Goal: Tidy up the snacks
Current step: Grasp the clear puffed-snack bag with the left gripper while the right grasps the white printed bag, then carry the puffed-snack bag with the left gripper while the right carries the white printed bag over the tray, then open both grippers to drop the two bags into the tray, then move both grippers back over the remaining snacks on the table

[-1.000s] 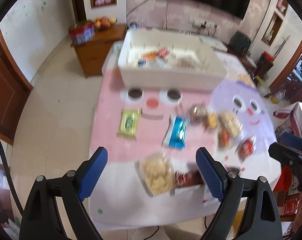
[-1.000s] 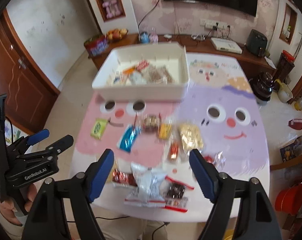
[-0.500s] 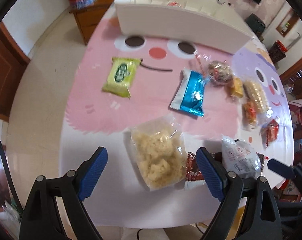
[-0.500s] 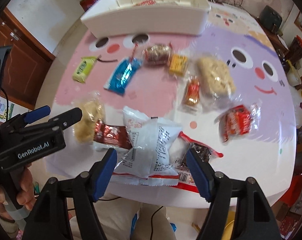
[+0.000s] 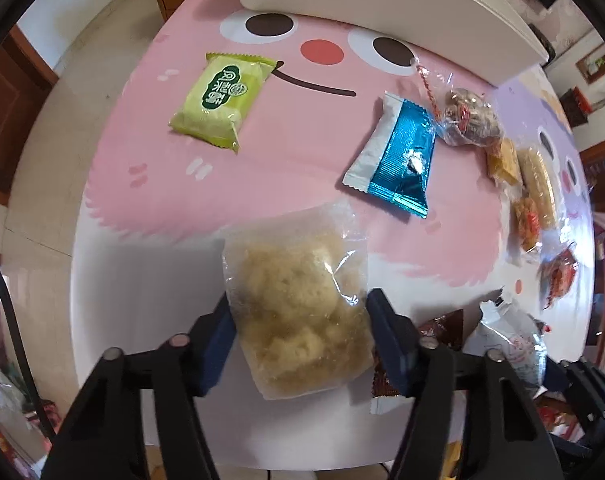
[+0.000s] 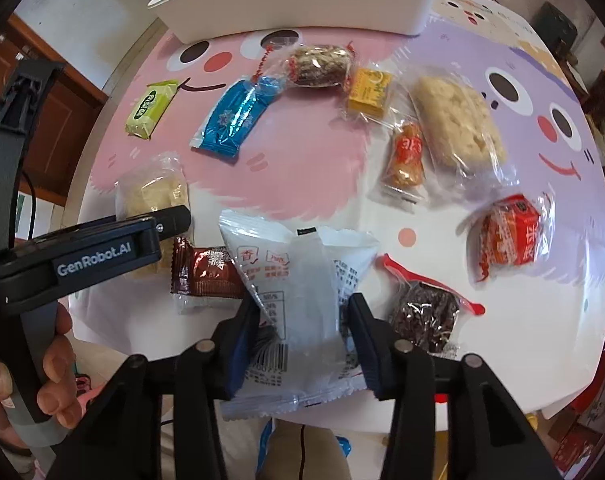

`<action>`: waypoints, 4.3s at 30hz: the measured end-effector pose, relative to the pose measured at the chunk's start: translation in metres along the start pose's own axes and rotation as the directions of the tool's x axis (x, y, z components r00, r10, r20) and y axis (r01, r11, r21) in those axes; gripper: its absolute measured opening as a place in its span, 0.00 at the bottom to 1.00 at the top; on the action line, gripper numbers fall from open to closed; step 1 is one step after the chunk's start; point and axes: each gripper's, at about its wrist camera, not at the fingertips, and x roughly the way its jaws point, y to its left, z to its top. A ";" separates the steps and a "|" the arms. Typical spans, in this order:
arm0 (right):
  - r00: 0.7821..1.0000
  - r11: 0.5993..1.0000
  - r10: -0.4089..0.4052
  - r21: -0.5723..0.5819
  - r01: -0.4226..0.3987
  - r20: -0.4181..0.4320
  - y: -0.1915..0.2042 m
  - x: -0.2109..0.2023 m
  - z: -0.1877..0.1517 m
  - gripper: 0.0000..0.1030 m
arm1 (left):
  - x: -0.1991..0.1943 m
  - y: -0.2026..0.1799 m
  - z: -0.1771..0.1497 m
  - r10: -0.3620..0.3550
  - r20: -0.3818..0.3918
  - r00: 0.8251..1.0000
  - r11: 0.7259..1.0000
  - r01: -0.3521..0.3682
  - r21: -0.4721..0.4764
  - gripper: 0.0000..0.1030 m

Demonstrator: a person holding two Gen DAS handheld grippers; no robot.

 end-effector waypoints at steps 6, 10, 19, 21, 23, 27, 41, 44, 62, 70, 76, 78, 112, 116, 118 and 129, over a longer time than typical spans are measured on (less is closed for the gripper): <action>1.000 1.000 -0.009 -0.020 0.009 0.015 0.002 -0.001 0.004 0.38 | -0.004 -0.016 -0.004 0.030 0.040 0.999 0.998 -0.032 0.046 0.48; 0.999 0.999 -0.009 -0.033 0.011 0.046 0.001 -0.011 0.004 0.38 | -0.009 -0.018 -0.005 0.032 0.048 0.998 0.998 -0.034 0.045 0.46; 0.992 0.999 0.034 -0.024 -0.032 0.125 -0.002 -0.049 0.016 0.38 | -0.068 -0.030 0.003 0.012 0.139 0.990 0.996 -0.024 0.086 0.46; 0.987 0.999 0.046 -0.024 -0.043 0.151 -0.001 -0.062 0.020 0.38 | -0.083 -0.031 0.005 0.007 0.167 0.986 0.995 -0.023 0.098 0.46; 0.983 0.998 0.060 -0.020 -0.058 0.172 0.001 -0.071 0.025 0.38 | -0.101 -0.035 0.010 -0.002 0.194 0.981 0.994 -0.020 0.110 0.46; 0.971 0.996 0.086 -0.022 -0.084 0.224 0.004 -0.095 0.036 0.38 | -0.136 -0.036 0.027 -0.030 0.242 0.970 0.992 -0.001 0.127 0.46; 0.906 0.993 0.109 0.000 -0.119 0.409 0.005 -0.173 0.109 0.38 | -0.213 -0.047 0.106 -0.075 0.345 0.936 0.982 0.008 0.191 0.46; 0.897 0.993 0.100 0.014 -0.118 0.431 0.003 -0.181 0.127 0.38 | -0.219 -0.050 0.128 -0.081 0.360 0.929 0.979 0.007 0.202 0.46; 0.859 0.988 0.023 0.122 -0.098 0.511 -0.016 -0.196 0.234 0.38 | -0.222 -0.056 0.236 -0.095 0.402 0.911 0.970 -0.006 0.243 0.46; 0.870 0.980 -0.017 0.182 -0.084 0.493 -0.031 -0.181 0.278 0.38 | -0.203 -0.065 0.272 -0.072 0.403 0.912 0.967 -0.034 0.252 0.46; 0.877 0.978 -0.039 0.196 -0.063 0.479 -0.034 -0.168 0.305 0.39 | -0.181 -0.069 0.303 -0.040 0.384 0.922 0.970 -0.057 0.238 0.46; 0.883 0.977 -0.046 0.207 -0.058 0.467 -0.035 -0.160 0.314 0.39 | -0.173 -0.070 0.308 -0.028 0.375 0.926 0.970 -0.065 0.234 0.46; 0.936 0.973 -0.064 0.230 -0.018 0.347 -0.027 -0.113 0.346 0.45 | -0.136 -0.070 0.312 0.052 0.336 0.940 0.953 -0.148 0.265 0.86; 0.932 0.974 -0.060 0.225 -0.023 0.356 -0.025 -0.119 0.334 0.45 | -0.144 -0.070 0.302 0.054 0.342 0.938 0.954 -0.150 0.260 0.86; 0.931 0.975 -0.058 0.222 -0.025 0.360 -0.025 -0.123 0.328 0.45 | -0.148 -0.070 0.295 0.055 0.347 0.936 0.954 -0.151 0.258 0.86; 0.920 0.980 -0.040 0.197 -0.041 0.390 -0.026 -0.151 0.284 0.45 | -0.180 -0.075 0.252 0.045 0.373 0.927 0.961 -0.141 0.237 0.86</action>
